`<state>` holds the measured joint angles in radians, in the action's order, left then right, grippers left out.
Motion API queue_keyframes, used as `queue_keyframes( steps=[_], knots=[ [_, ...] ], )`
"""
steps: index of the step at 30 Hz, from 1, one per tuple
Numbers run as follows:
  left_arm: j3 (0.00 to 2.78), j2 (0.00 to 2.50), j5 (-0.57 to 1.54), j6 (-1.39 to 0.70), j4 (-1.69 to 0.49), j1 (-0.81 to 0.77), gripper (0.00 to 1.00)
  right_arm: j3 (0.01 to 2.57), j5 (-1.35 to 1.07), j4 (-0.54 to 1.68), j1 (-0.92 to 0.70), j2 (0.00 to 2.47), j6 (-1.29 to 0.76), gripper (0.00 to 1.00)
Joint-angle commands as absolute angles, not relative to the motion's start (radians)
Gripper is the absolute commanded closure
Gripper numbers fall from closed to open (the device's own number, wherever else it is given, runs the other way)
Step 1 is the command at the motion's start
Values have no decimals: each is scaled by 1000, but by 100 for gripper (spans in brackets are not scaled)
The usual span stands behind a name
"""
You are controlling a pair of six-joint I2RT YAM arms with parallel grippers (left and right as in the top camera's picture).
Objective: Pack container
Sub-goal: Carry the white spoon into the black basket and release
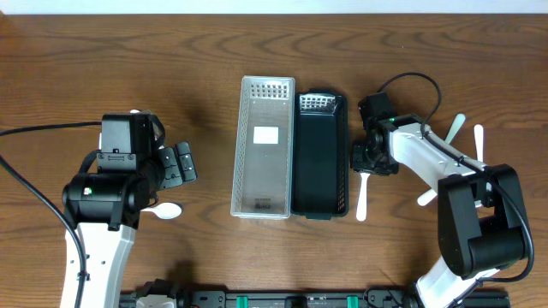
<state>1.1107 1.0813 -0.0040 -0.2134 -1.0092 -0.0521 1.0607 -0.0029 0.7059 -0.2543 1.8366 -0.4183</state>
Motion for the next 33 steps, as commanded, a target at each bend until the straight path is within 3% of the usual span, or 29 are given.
queue_keyframes(
  steps=[1, 20, 33],
  knots=[
    [1128, 1084, -12, -220, -1009, -45, 2, 1035, -46, 707, -255, 1882, -434, 98],
    [1128, 1084, -12, -220, -1009, -45, 2, 1279, 75, 955, -262, 1692, -433, 99],
    [1127, 1084, -12, -220, -1009, -45, 2, 1452, -57, 988, -448, 1669, -524, 99]
  ],
)
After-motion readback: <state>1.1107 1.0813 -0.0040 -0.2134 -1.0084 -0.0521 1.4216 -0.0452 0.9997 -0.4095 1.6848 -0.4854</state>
